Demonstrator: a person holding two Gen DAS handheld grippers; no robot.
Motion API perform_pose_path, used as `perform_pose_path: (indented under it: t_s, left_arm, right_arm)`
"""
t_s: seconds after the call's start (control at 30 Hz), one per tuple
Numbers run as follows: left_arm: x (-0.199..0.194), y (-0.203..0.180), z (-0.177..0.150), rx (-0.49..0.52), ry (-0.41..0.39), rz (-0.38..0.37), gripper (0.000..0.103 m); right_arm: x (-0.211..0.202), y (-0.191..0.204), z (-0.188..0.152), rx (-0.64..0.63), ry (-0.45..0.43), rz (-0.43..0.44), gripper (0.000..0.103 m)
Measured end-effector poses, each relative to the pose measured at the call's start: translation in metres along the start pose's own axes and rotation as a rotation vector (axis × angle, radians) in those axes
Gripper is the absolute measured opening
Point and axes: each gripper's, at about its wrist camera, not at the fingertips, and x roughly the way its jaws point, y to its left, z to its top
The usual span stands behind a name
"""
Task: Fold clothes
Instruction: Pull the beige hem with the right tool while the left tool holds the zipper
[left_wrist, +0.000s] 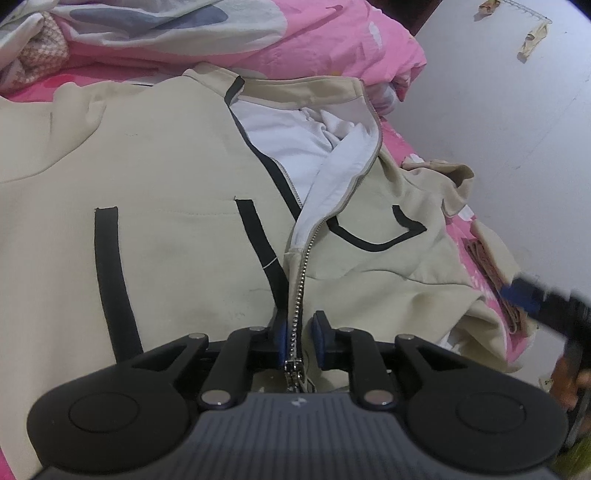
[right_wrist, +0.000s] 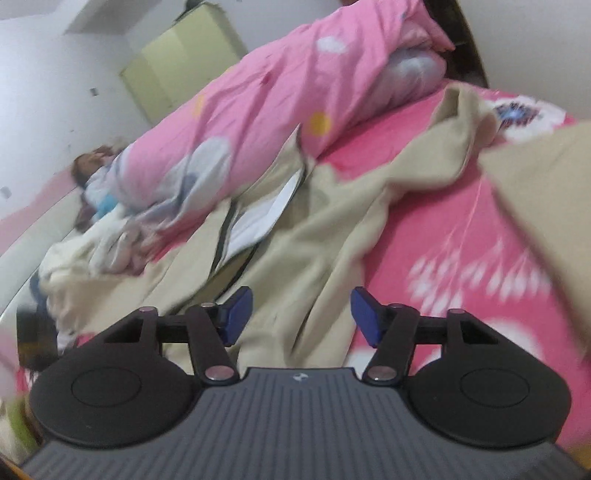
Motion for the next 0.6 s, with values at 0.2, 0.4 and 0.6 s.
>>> perform_pose_path:
  t_s: [0.2, 0.4, 0.6]
  left_arm:
    - [0.001, -0.005, -0.001, 0.016, -0.005, 0.028, 0.017]
    - [0.001, -0.007, -0.001, 0.013, -0.009, 0.040, 0.017]
    - [0.000, -0.007, -0.001, 0.012, -0.009, 0.043, 0.017]
  right_arm:
    - [0.010, -0.032, -0.022, 0.191, -0.026, 0.124, 0.043]
    - [0.031, -0.061, -0.039, 0.384, 0.045, 0.342, 0.044]
    - [0.011, -0.048, -0.051, 0.319, 0.038, 0.509, 0.038]
